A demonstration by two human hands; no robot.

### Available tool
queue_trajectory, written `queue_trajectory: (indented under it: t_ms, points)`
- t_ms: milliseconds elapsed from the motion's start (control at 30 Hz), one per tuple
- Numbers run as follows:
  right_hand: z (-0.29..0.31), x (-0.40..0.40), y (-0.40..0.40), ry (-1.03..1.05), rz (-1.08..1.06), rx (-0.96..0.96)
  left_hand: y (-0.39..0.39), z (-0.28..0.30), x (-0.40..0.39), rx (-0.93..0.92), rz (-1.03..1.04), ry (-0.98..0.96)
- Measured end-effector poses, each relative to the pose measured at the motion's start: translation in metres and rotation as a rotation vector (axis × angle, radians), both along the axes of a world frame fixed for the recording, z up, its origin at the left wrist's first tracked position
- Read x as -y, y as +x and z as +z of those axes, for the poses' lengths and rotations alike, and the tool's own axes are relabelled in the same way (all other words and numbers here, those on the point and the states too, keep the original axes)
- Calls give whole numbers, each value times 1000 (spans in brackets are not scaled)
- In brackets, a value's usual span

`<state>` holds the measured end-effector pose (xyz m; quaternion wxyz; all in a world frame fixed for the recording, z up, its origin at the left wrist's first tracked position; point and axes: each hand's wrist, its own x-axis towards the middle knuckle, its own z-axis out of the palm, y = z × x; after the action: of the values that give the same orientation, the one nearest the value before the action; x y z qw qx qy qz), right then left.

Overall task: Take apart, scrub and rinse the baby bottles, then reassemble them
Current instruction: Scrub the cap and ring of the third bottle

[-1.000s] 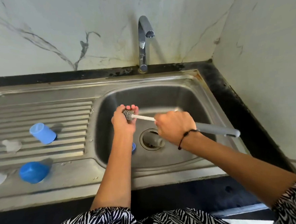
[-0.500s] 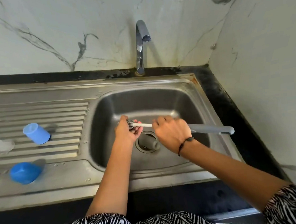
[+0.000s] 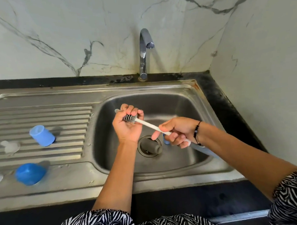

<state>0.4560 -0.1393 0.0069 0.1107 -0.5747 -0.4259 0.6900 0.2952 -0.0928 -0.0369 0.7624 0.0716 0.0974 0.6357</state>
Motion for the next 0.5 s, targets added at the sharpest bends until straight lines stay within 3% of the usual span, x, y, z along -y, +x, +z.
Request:
queue_trajectory:
  t_ms: [67, 100, 233, 267, 333, 367, 433, 500]
  points:
    - [0, 1, -3, 42, -27, 42, 0, 2, -5, -78, -52, -73]
    - [4, 3, -8, 155, -9, 183, 0, 0, -11, -173, -83, -170]
    - [-11, 9, -18, 1045, 407, 1312, 0, -11, -23, -646, -228, -569]
    - [-15, 14, -22, 1173, 444, 1446, 0, -14, -22, -668, -249, -599]
    - [-24, 15, -24, 1298, 427, 1485, -1, -14, -21, -575, -235, -589]
    - [-22, 15, -26, 1251, 426, 1424, -1, -14, -22, -513, -200, -559]
    - [-13, 10, -28, 964, 318, 1187, -1, -13, -25, -425, -121, -482]
    - [-7, 1, -25, 675, 207, 827, 2, -11, -23, -363, -63, -423]
